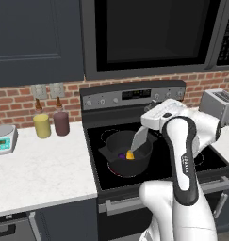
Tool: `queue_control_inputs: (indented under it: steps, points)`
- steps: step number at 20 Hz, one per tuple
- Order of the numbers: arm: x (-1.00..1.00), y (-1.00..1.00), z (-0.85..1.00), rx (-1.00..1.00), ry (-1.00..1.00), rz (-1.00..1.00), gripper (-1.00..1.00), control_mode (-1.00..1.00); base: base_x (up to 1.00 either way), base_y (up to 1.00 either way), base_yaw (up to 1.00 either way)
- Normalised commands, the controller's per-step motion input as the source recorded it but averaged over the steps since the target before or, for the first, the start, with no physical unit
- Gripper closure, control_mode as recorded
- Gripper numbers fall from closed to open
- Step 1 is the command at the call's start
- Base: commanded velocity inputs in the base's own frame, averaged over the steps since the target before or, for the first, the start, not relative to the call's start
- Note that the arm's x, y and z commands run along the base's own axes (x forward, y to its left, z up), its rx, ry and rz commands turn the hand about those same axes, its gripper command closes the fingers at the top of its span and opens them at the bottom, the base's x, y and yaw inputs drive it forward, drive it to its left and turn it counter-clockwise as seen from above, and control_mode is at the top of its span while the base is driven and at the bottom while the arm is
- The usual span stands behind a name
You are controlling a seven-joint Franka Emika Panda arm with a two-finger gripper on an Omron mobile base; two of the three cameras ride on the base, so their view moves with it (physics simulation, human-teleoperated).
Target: Put the eggplant and corn in the pot. Retrieve the spatula and lightly stir the vegetables in the pot.
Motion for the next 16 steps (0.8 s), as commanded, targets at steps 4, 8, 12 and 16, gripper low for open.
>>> queue_control_inputs:
  steps: [4, 8, 12, 16]
  points:
    - [0.65, 0.20, -0.15, 0.01, 0.28, -0.07, 1.00, -1.00, 0.00, 0.00, 0.00]
    - [0.62, 0.12, -0.16, 0.00, 0.18, -0.03, 1.00, -1.00, 0.00, 0.00, 0.00]
    - [0.58, 0.14, -0.26, 0.00, 0.14, -0.01, 1.00, -1.00, 0.00, 0.00, 0.00]
    - [0.56, 0.14, -0.26, 0.02, 0.16, 0.00, 1.00, -1.00, 0.00, 0.00, 0.00]
